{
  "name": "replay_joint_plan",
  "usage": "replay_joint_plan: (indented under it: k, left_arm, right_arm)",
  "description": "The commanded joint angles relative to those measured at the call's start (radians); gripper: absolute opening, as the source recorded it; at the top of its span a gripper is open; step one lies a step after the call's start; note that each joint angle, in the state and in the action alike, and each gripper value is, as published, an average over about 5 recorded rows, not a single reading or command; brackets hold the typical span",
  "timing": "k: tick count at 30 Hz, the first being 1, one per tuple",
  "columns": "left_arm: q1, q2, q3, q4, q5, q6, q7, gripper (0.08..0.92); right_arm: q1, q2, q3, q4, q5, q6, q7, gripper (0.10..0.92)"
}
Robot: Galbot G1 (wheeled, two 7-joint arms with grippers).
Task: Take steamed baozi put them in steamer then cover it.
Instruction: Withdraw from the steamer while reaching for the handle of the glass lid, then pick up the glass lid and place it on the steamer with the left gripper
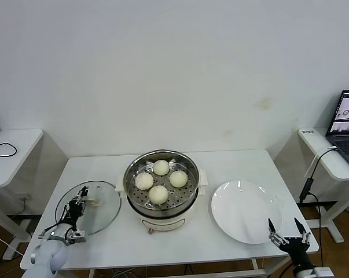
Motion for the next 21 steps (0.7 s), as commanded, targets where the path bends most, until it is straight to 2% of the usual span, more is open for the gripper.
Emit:
replay_joint_plan:
  k: [1,6,10,21]
  left_arm:
    - [0.050,-0.001,-0.035,-0.053,0.018,-0.011,-0.059,0.281]
    - [0.104,0.011,-0.072,-0.158,0.018,0.011,-0.074,0.159]
    - [0.169,0.044,-0.111,-0.295,0.018,0.082,-0.043,0.147]
    - [0.310,0.170,-0.248,-0.612,-0.173,0.300,0.278,0.147]
  right_arm:
    - [0.001,-0.004,-0.010,0.002,-0.001,-0.002,-0.001,0.823]
    - [0.001,-0.010,-0.026,0.011,0.004,-0.004,-0.003,0.822]
    - [0.001,-0.021,-0.037,0.025,0.011,-0.008,-0.006,0.823]
    - [-0.015,-0.029,-0.063,0.065,-0.020,-0.009,-0.018,0.823]
